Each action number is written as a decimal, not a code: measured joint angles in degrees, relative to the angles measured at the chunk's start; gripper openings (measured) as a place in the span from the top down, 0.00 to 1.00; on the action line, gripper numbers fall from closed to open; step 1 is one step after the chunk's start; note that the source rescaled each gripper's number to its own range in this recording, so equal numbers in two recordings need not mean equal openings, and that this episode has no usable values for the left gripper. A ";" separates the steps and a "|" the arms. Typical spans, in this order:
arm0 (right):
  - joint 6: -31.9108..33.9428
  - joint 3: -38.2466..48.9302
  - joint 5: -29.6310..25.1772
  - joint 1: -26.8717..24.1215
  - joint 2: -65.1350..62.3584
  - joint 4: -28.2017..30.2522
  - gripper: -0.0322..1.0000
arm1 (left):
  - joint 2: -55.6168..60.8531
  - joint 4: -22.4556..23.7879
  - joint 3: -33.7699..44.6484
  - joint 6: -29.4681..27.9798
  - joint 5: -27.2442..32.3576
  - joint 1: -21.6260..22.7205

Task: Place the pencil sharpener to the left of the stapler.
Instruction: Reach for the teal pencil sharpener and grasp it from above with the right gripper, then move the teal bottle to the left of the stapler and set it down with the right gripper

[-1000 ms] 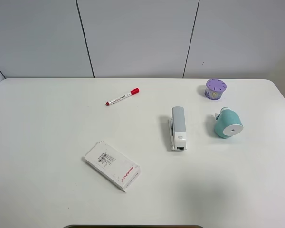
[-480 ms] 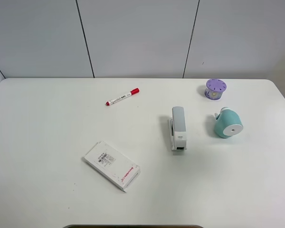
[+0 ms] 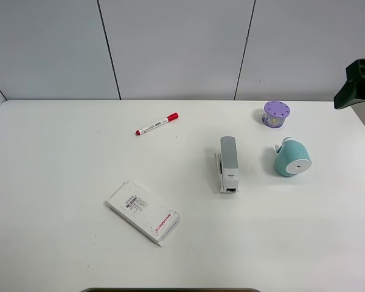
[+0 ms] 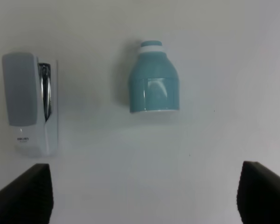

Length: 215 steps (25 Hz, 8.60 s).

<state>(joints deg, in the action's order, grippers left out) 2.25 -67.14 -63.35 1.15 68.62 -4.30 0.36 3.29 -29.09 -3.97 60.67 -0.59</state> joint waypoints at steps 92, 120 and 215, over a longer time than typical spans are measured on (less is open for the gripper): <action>-5.95 -11.46 7.58 0.00 52.75 -0.02 0.37 | 0.00 0.00 0.00 0.00 0.00 0.00; -5.95 -11.46 7.59 -0.07 53.31 -0.99 0.97 | 0.00 0.00 0.00 0.00 0.00 0.00; -3.41 -37.26 -3.03 38.15 65.93 3.50 0.97 | 0.00 0.00 0.00 0.00 0.00 0.00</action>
<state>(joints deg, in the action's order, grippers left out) -1.16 -104.39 -66.38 39.30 134.55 -0.81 0.36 3.29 -29.09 -3.97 60.67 -0.59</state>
